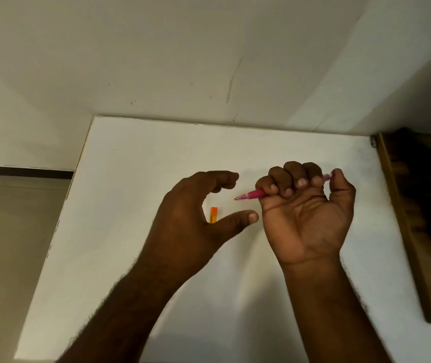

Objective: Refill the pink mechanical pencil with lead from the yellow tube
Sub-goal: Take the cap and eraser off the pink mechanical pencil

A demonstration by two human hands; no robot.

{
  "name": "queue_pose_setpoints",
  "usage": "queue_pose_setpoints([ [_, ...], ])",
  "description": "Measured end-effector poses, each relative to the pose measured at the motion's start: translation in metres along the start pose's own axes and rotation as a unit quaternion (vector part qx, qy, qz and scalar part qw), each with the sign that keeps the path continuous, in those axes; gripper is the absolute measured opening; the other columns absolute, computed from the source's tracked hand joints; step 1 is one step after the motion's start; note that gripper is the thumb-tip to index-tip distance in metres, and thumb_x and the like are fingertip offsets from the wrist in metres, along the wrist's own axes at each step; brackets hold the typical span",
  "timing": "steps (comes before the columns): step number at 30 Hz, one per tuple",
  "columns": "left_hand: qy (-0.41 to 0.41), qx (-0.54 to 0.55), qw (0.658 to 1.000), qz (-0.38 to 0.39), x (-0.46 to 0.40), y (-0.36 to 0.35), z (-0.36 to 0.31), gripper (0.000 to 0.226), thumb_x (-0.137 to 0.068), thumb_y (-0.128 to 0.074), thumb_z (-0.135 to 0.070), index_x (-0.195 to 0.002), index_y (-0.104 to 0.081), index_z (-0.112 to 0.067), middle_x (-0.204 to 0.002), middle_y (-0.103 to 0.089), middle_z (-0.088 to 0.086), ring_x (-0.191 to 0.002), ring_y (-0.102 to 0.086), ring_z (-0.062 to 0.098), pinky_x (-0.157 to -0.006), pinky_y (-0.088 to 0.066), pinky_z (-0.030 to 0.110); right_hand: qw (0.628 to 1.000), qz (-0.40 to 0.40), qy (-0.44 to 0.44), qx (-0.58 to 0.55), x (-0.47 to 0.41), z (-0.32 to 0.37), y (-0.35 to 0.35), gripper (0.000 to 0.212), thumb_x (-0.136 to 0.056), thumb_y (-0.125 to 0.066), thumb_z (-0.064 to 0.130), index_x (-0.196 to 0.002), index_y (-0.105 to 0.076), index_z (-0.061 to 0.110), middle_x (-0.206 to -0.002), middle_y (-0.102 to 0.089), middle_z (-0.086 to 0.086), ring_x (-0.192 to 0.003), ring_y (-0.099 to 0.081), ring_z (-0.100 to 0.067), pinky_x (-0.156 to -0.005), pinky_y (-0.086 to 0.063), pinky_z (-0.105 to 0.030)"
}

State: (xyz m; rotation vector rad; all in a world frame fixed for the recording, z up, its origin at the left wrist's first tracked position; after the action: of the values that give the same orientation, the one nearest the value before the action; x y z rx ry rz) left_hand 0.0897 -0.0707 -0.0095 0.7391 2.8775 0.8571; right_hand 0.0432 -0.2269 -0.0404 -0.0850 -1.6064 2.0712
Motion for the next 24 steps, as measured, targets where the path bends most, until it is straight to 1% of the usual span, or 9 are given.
queue_pose_setpoints([
  [6, 0.007, 0.006, 1.0, -0.014, -0.005, 0.005, 0.007, 0.05, -0.069, -0.083, -0.053, -0.115, -0.07, -0.037, -0.111, -0.068, -0.026, -0.106, -0.06, -0.006, -0.084, -0.038, -0.001, 1.0, 0.01, 0.008, -0.021, 0.0, 0.002, -0.002, 0.048, -0.101, -0.029, 0.047, -0.068, -0.044, 0.016, -0.066, -0.04, 0.001, -0.06, -0.034, -0.016, -0.063, -0.036, -0.031],
  [11, 0.005, 0.006, 1.0, -0.008, -0.007, 0.003, 0.008, 0.042, -0.07, -0.085, -0.047, -0.109, -0.072, -0.038, -0.107, -0.07, -0.025, -0.103, -0.061, -0.004, -0.077, -0.039, -0.001, 1.0, 0.011, 0.006, -0.022, 0.001, -0.001, -0.002, 0.048, -0.1, -0.031, 0.05, -0.068, -0.045, 0.016, -0.067, -0.039, 0.002, -0.06, -0.034, -0.016, -0.062, -0.036, -0.031],
  [14, 0.006, 0.003, 1.0, -0.009, -0.008, 0.004, 0.011, 0.042, -0.069, -0.085, -0.047, -0.108, -0.072, -0.039, -0.106, -0.07, -0.025, -0.103, -0.062, -0.005, -0.077, -0.038, -0.002, 1.0, 0.014, 0.003, -0.018, 0.001, -0.001, -0.003, 0.048, -0.099, -0.032, 0.052, -0.071, -0.045, 0.016, -0.068, -0.039, 0.001, -0.061, -0.033, -0.016, -0.063, -0.035, -0.031],
  [17, 0.014, -0.023, 1.0, -0.011, -0.009, 0.006, 0.018, 0.042, -0.069, -0.085, -0.05, -0.108, -0.071, -0.041, -0.105, -0.069, -0.027, -0.1, -0.062, -0.006, -0.079, -0.041, 0.004, 1.0, 0.012, -0.005, 0.013, -0.001, -0.002, -0.001, 0.048, -0.098, -0.03, 0.051, -0.076, -0.051, 0.014, -0.072, -0.043, 0.0, -0.063, -0.037, -0.016, -0.064, -0.036, -0.031],
  [19, 0.032, -0.048, 0.998, -0.003, -0.01, 0.007, 0.027, 0.042, -0.07, -0.085, -0.049, -0.108, -0.069, -0.042, -0.103, -0.07, -0.025, -0.096, -0.063, -0.003, -0.08, -0.047, 0.015, 0.997, -0.02, -0.008, 0.079, -0.003, -0.001, 0.007, 0.047, -0.097, -0.031, 0.044, -0.084, -0.062, 0.011, -0.076, -0.051, -0.003, -0.065, -0.044, -0.017, -0.066, -0.042, -0.031],
  [20, 0.045, -0.061, 0.997, 0.004, -0.01, 0.006, 0.033, 0.04, -0.071, -0.084, -0.047, -0.108, -0.069, -0.041, -0.101, -0.07, -0.023, -0.093, -0.063, -0.002, -0.078, -0.048, 0.019, 0.989, -0.051, -0.008, 0.14, -0.005, 0.001, 0.013, 0.044, -0.095, -0.035, 0.038, -0.09, -0.068, 0.009, -0.077, -0.055, -0.004, -0.065, -0.049, -0.017, -0.066, -0.047, -0.031],
  [21, 0.058, -0.08, 0.995, 0.012, -0.01, 0.005, 0.039, 0.039, -0.072, -0.084, -0.045, -0.108, -0.069, -0.041, -0.097, -0.069, -0.022, -0.089, -0.063, -0.002, -0.075, -0.047, 0.019, 0.97, -0.089, -0.007, 0.226, -0.006, 0.003, 0.021, 0.039, -0.094, -0.042, 0.032, -0.095, -0.072, 0.008, -0.076, -0.059, -0.003, -0.065, -0.055, -0.016, -0.067, -0.052, -0.032],
  [22, 0.07, -0.1, 0.992, 0.021, -0.011, 0.004, 0.045, 0.037, -0.074, -0.084, -0.043, -0.108, -0.069, -0.039, -0.093, -0.068, -0.02, -0.084, -0.062, -0.001, -0.071, -0.046, 0.017, 0.936, -0.129, -0.005, 0.327, -0.006, 0.006, 0.028, 0.033, -0.095, -0.047, 0.026, -0.1, -0.075, 0.009, -0.073, -0.063, -0.001, -0.063, -0.06, -0.013, -0.07, -0.057, -0.034],
  [24, 0.093, -0.13, 0.986, 0.037, -0.011, 0.002, 0.056, 0.034, -0.076, -0.083, -0.04, -0.107, -0.07, -0.038, -0.086, -0.066, -0.019, -0.077, -0.061, -0.001, -0.067, -0.043, 0.015, 0.833, -0.182, 0.002, 0.522, -0.004, 0.013, 0.035, 0.024, -0.101, -0.052, 0.018, -0.103, -0.076, 0.015, -0.072, -0.069, 0.002, -0.063, -0.068, -0.011, -0.08, -0.063, -0.04],
])
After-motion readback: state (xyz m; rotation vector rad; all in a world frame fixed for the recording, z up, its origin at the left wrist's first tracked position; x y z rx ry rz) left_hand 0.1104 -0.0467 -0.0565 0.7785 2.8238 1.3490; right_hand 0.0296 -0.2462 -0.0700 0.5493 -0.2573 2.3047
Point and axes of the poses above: each hand's wrist, its own x-axis away from the middle knuckle, its own y-axis out of the back of the hand, z = x × y, the point moved 10 cm from there along -x, towards the middle knuckle
